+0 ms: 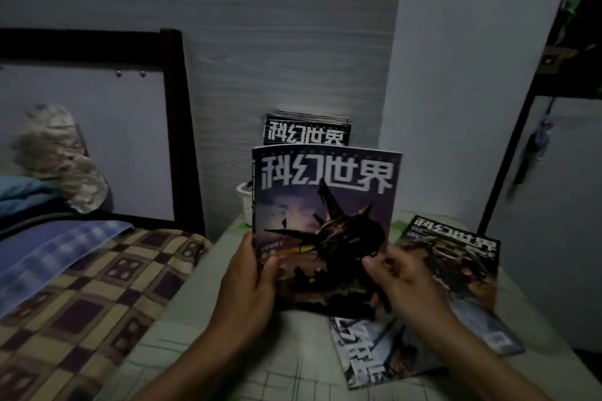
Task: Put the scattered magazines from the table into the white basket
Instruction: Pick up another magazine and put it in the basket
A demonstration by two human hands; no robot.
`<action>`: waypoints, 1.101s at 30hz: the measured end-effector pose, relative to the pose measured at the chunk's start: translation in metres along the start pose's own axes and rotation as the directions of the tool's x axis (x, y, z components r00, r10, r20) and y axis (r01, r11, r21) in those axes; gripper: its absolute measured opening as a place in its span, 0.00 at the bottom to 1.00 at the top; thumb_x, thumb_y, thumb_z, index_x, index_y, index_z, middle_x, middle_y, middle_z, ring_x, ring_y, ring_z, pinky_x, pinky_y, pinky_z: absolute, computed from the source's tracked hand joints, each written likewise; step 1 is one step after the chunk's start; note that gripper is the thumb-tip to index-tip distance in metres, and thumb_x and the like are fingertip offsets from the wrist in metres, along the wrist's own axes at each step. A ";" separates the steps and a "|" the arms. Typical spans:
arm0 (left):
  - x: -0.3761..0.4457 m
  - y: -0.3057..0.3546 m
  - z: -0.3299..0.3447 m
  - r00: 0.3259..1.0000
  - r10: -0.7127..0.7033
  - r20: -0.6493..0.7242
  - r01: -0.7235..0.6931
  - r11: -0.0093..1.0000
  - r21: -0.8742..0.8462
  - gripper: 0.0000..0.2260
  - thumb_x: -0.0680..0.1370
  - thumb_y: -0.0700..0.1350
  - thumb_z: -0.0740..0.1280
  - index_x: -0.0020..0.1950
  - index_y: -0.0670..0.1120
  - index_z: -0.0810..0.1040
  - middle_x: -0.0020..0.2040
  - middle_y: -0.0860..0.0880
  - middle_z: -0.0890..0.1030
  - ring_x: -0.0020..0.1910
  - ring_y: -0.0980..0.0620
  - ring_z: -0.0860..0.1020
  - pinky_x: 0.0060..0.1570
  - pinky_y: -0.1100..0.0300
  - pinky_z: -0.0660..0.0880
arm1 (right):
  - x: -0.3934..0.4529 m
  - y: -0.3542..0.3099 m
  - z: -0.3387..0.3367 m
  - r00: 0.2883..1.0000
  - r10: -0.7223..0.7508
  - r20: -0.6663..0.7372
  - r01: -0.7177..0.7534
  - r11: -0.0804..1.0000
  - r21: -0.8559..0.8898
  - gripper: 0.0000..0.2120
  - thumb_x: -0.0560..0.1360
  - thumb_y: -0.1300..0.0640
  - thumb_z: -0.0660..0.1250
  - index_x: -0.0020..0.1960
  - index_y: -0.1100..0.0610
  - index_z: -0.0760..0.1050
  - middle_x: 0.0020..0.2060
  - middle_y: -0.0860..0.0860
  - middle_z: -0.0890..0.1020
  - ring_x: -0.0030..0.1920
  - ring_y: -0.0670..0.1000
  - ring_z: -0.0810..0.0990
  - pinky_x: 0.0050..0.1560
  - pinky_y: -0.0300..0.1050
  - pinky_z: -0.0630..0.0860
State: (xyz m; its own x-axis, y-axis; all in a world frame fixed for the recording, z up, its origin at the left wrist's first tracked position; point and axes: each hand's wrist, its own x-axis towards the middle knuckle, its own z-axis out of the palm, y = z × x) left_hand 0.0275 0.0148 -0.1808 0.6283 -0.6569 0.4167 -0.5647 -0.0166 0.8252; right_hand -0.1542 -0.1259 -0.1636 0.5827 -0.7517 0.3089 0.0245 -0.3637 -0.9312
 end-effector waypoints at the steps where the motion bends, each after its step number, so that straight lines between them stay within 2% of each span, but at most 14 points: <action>1: 0.004 -0.007 -0.002 0.999 0.030 0.011 -0.030 0.998 0.052 0.16 0.82 0.48 0.59 0.71 0.55 0.65 0.65 0.52 0.75 0.65 0.52 0.73 0.62 0.57 0.72 | 0.006 0.000 0.004 0.999 -0.045 0.005 0.045 0.998 -0.042 0.07 0.80 0.60 0.64 0.50 0.52 0.81 0.35 0.48 0.84 0.36 0.53 0.82 0.38 0.50 0.76; 3: 0.019 -0.010 -0.008 0.994 0.102 0.026 -0.104 0.990 0.094 0.12 0.82 0.47 0.59 0.61 0.64 0.66 0.56 0.59 0.77 0.57 0.57 0.76 0.52 0.69 0.70 | 0.026 -0.002 0.012 0.995 -0.103 -0.015 0.102 0.992 -0.070 0.09 0.80 0.60 0.65 0.52 0.49 0.81 0.39 0.48 0.86 0.40 0.50 0.84 0.40 0.48 0.78; 7: 0.082 0.003 -0.028 0.957 0.199 -0.211 -0.198 0.980 0.027 0.15 0.77 0.41 0.70 0.48 0.64 0.73 0.43 0.63 0.79 0.43 0.70 0.79 0.36 0.76 0.73 | 0.079 -0.021 0.022 0.966 -0.202 -0.162 0.204 0.979 0.001 0.13 0.79 0.62 0.65 0.40 0.47 0.78 0.29 0.44 0.79 0.23 0.47 0.74 0.23 0.39 0.70; 9: 0.126 0.011 -0.032 0.933 0.195 -0.303 -0.215 0.976 -0.035 0.13 0.76 0.41 0.71 0.48 0.60 0.75 0.43 0.61 0.80 0.43 0.68 0.79 0.38 0.74 0.75 | 0.111 -0.032 0.030 0.936 -0.278 -0.217 0.270 0.961 -0.063 0.10 0.80 0.59 0.62 0.41 0.48 0.74 0.31 0.46 0.78 0.25 0.49 0.77 0.25 0.44 0.73; 11: 0.168 0.013 -0.027 0.940 0.149 -0.306 -0.181 0.980 -0.080 0.10 0.77 0.40 0.69 0.51 0.55 0.77 0.47 0.58 0.82 0.47 0.61 0.80 0.46 0.61 0.79 | 0.140 -0.035 0.040 0.917 -0.310 -0.249 0.287 0.950 -0.125 0.07 0.81 0.57 0.59 0.48 0.48 0.73 0.37 0.48 0.80 0.29 0.47 0.81 0.28 0.47 0.76; 14: 0.207 0.000 -0.010 0.962 0.061 -0.266 -0.083 0.994 -0.072 0.08 0.79 0.38 0.65 0.54 0.50 0.77 0.52 0.48 0.82 0.51 0.47 0.80 0.53 0.46 0.80 | 0.174 -0.021 0.051 0.911 -0.310 -0.270 0.265 0.945 -0.191 0.12 0.81 0.60 0.57 0.59 0.47 0.73 0.42 0.43 0.82 0.31 0.45 0.81 0.31 0.41 0.77; 16: 0.220 -0.017 -0.003 0.956 0.078 -0.283 -0.076 0.997 0.018 0.09 0.79 0.39 0.65 0.58 0.48 0.77 0.54 0.46 0.82 0.51 0.46 0.80 0.53 0.48 0.79 | 0.189 -0.007 0.054 0.934 -0.262 -0.242 0.220 0.958 -0.186 0.12 0.81 0.60 0.59 0.62 0.50 0.74 0.45 0.43 0.82 0.33 0.46 0.82 0.34 0.43 0.80; 19: 0.230 -0.046 0.002 0.957 0.108 -0.268 -0.067 0.985 0.159 0.12 0.78 0.42 0.67 0.60 0.50 0.78 0.52 0.49 0.83 0.47 0.49 0.80 0.50 0.55 0.77 | 0.204 0.019 0.056 0.940 -0.238 -0.244 0.164 0.943 -0.289 0.06 0.78 0.59 0.66 0.53 0.53 0.80 0.43 0.48 0.83 0.41 0.51 0.83 0.42 0.50 0.82; 22: 0.230 -0.073 0.008 0.978 0.018 -0.209 0.026 0.979 0.202 0.10 0.76 0.44 0.70 0.57 0.53 0.79 0.49 0.52 0.82 0.46 0.52 0.80 0.48 0.55 0.77 | 0.203 0.038 0.061 0.909 -0.289 -0.301 0.146 0.895 -0.421 0.05 0.73 0.58 0.72 0.47 0.51 0.78 0.40 0.47 0.81 0.40 0.50 0.80 0.36 0.41 0.74; 25: 0.229 -0.084 0.013 0.969 -0.008 -0.249 0.070 0.968 0.241 0.12 0.73 0.47 0.73 0.53 0.54 0.73 0.49 0.52 0.79 0.43 0.57 0.78 0.42 0.58 0.76 | 0.202 0.044 0.062 0.882 -0.225 -0.414 0.063 0.927 -0.369 0.13 0.72 0.60 0.73 0.47 0.49 0.70 0.38 0.44 0.77 0.38 0.43 0.77 0.32 0.36 0.69; 26: 0.229 -0.085 0.013 0.972 0.011 -0.233 0.048 0.967 0.248 0.12 0.73 0.49 0.73 0.52 0.54 0.72 0.49 0.52 0.78 0.43 0.56 0.78 0.42 0.58 0.77 | 0.201 0.044 0.064 0.892 -0.254 -0.374 0.084 0.907 -0.413 0.12 0.73 0.60 0.72 0.47 0.49 0.69 0.37 0.44 0.77 0.37 0.43 0.77 0.32 0.36 0.68; 28: 0.223 -0.088 0.017 0.993 0.110 -0.039 -0.095 0.955 0.282 0.10 0.75 0.56 0.69 0.52 0.54 0.75 0.50 0.54 0.79 0.47 0.55 0.79 0.49 0.55 0.77 | 0.190 0.043 0.070 0.924 -0.348 -0.156 0.212 0.808 -0.549 0.07 0.76 0.54 0.68 0.49 0.48 0.70 0.39 0.44 0.78 0.38 0.41 0.76 0.33 0.36 0.71; 30: 0.210 -0.091 0.021 0.948 0.236 0.214 -0.300 0.886 0.353 0.17 0.76 0.65 0.60 0.57 0.59 0.79 0.56 0.58 0.81 0.57 0.58 0.77 0.62 0.50 0.68 | 0.175 0.045 0.075 0.917 -0.391 0.085 0.350 0.682 -0.642 0.07 0.77 0.47 0.64 0.52 0.49 0.73 0.42 0.45 0.80 0.40 0.45 0.78 0.41 0.44 0.75; 33: 0.203 -0.093 0.022 0.907 0.277 0.317 -0.399 0.806 0.437 0.26 0.70 0.71 0.61 0.63 0.62 0.75 0.65 0.58 0.76 0.67 0.56 0.69 0.70 0.48 0.57 | 0.166 0.051 0.075 0.864 -0.406 0.297 0.461 0.404 -0.790 0.09 0.79 0.49 0.60 0.52 0.52 0.76 0.44 0.50 0.82 0.43 0.54 0.76 0.44 0.48 0.67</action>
State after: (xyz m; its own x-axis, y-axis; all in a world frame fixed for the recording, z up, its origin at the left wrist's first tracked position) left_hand 0.1956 -0.1331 -0.1810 0.2434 -0.8394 0.4859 -0.9397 -0.0801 0.3324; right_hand 0.0045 -0.2279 -0.1746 0.7347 -0.3386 0.5879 -0.3629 -0.9283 -0.0813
